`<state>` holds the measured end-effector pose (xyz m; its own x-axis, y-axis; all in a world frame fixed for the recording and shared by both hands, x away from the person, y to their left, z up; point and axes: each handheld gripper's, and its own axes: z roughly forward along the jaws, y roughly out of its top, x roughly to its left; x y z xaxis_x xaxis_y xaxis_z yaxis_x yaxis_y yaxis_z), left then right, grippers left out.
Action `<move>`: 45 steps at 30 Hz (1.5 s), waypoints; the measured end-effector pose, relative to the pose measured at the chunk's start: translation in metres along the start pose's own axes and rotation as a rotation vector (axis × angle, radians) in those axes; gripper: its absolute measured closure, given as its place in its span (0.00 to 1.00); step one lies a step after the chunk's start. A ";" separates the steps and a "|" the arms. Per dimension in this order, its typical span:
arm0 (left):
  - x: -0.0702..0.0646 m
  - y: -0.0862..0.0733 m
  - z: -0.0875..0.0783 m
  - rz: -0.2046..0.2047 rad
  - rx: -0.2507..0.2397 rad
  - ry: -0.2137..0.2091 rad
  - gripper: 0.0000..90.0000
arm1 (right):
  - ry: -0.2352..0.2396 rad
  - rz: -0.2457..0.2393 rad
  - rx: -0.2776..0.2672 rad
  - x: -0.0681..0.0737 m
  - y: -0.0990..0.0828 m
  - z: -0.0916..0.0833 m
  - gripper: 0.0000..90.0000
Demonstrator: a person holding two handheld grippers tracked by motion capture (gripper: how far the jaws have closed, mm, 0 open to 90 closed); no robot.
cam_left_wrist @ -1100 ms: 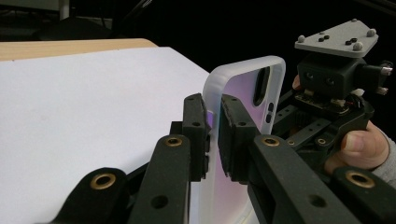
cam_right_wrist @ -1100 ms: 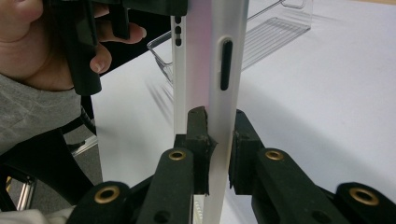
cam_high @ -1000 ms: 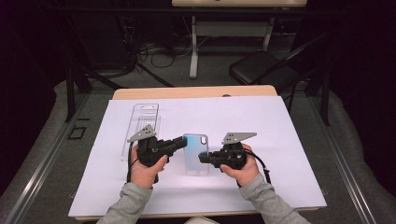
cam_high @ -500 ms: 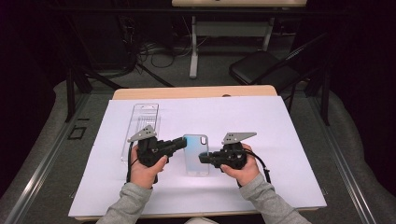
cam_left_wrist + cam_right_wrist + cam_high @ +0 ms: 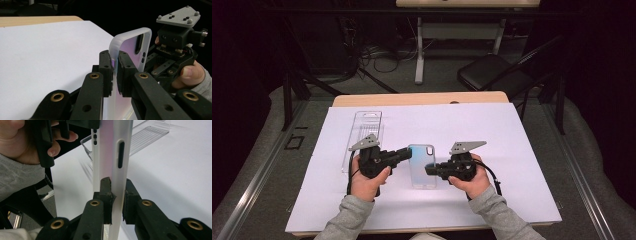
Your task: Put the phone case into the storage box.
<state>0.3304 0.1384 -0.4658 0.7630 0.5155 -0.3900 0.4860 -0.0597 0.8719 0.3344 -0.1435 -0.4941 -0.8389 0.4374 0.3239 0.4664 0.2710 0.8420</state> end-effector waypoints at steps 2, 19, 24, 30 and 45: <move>0.000 0.000 0.000 0.001 0.006 -0.001 0.93 | 0.000 -0.001 0.002 0.000 0.000 0.000 0.90; 0.000 0.001 -0.001 0.001 0.019 -0.003 0.93 | 0.004 -0.004 0.007 0.000 0.000 0.000 0.90; -0.001 0.002 -0.002 0.001 0.013 -0.001 0.93 | 0.007 -0.004 0.004 0.000 0.000 0.000 0.90; -0.001 0.002 -0.002 0.002 0.011 0.001 0.93 | 0.007 0.000 0.001 0.000 0.000 0.000 0.90; 0.000 0.001 -0.001 -0.008 0.009 0.007 0.93 | 0.003 0.006 -0.015 0.000 0.001 -0.001 0.87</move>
<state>0.3299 0.1389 -0.4648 0.7559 0.5223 -0.3949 0.4960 -0.0631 0.8660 0.3342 -0.1438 -0.4931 -0.8372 0.4360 0.3301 0.4668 0.2554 0.8467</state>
